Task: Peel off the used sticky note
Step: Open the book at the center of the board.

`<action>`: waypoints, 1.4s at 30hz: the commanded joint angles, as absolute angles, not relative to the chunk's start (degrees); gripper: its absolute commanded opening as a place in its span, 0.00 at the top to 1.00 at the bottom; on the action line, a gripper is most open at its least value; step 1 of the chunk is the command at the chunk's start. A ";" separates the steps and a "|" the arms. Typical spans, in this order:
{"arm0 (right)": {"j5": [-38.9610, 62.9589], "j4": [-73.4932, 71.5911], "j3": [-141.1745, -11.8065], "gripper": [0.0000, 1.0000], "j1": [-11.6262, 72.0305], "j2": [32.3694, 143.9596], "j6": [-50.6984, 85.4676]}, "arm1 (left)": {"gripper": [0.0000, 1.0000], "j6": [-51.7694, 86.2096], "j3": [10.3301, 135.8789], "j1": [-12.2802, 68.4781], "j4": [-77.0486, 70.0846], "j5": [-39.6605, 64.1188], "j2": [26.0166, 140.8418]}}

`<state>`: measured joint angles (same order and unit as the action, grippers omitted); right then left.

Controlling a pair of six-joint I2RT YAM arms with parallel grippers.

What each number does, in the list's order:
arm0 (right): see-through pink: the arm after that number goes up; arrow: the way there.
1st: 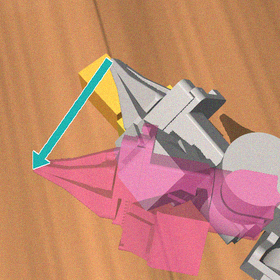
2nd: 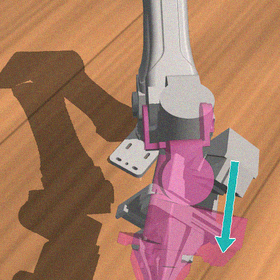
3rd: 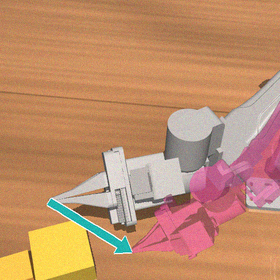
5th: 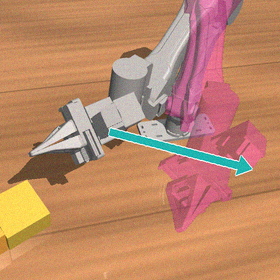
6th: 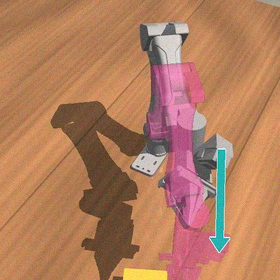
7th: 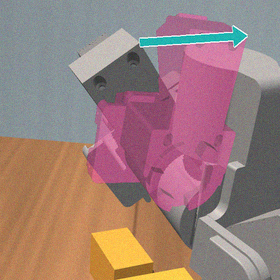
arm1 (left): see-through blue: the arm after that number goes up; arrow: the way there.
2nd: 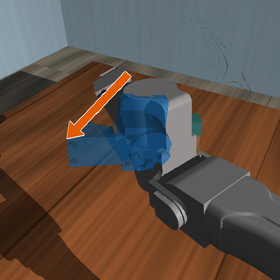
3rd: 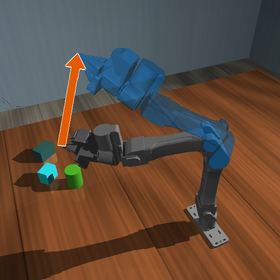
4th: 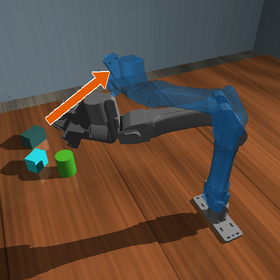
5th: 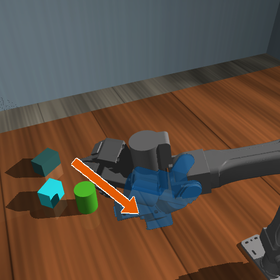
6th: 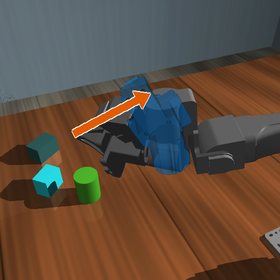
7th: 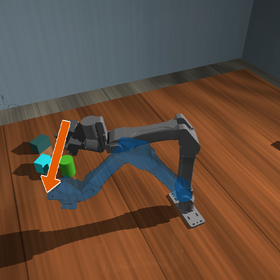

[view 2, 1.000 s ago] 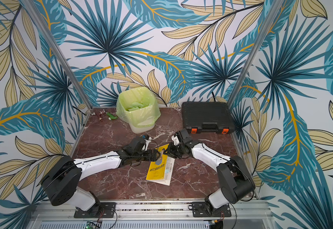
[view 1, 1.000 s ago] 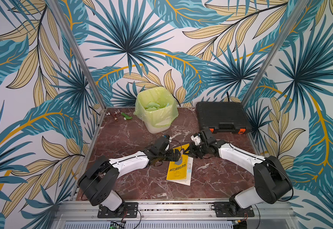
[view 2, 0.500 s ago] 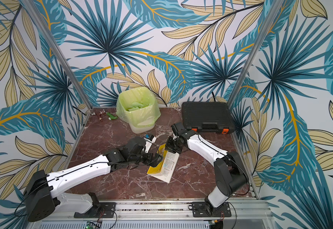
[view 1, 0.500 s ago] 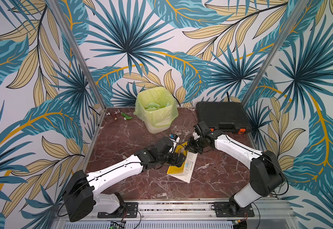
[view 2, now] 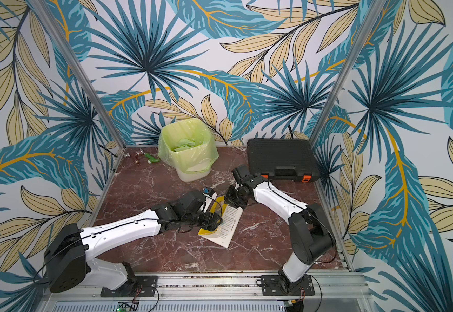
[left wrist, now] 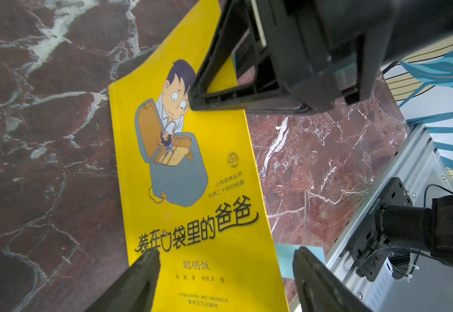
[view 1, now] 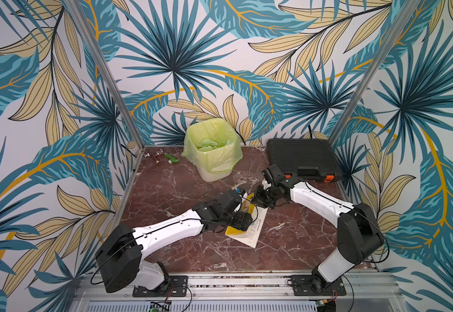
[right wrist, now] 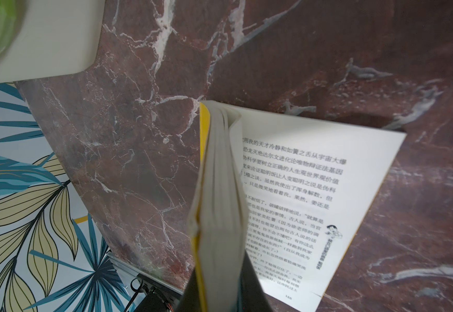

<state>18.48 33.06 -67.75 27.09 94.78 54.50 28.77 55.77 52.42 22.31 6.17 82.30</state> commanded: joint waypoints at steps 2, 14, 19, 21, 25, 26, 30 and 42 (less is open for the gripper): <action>19.59 32.26 -68.11 0.85 27.39 95.41 55.89 | 0.18 26.70 59.89 54.30 26.72 2.36 83.57; 20.35 31.13 -67.68 0.85 27.50 95.32 56.86 | 0.18 25.58 62.67 55.28 32.76 -3.77 86.13; 20.65 30.76 -67.62 0.85 27.46 95.51 57.20 | 0.19 25.58 62.52 55.29 33.54 -5.28 86.50; 20.81 30.63 -67.61 0.85 27.47 95.58 57.17 | 0.19 25.53 62.43 55.28 33.72 -5.69 86.34; 21.01 30.54 -67.47 0.85 27.46 95.71 57.12 | 0.19 25.58 62.20 55.27 33.75 -7.98 85.59; 21.01 30.48 -67.43 0.85 27.47 95.71 57.03 | 0.19 25.58 62.12 55.28 33.75 -8.19 85.42; 21.08 30.20 -67.20 0.85 27.51 95.71 57.04 | 0.19 25.51 61.98 55.20 33.10 -8.12 85.00; 21.35 29.64 -66.71 0.85 27.51 95.79 56.95 | 0.17 25.05 60.92 55.11 29.61 -7.28 82.20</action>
<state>19.11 30.55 -67.55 27.27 95.29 56.21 25.89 61.14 55.29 31.16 -6.11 84.60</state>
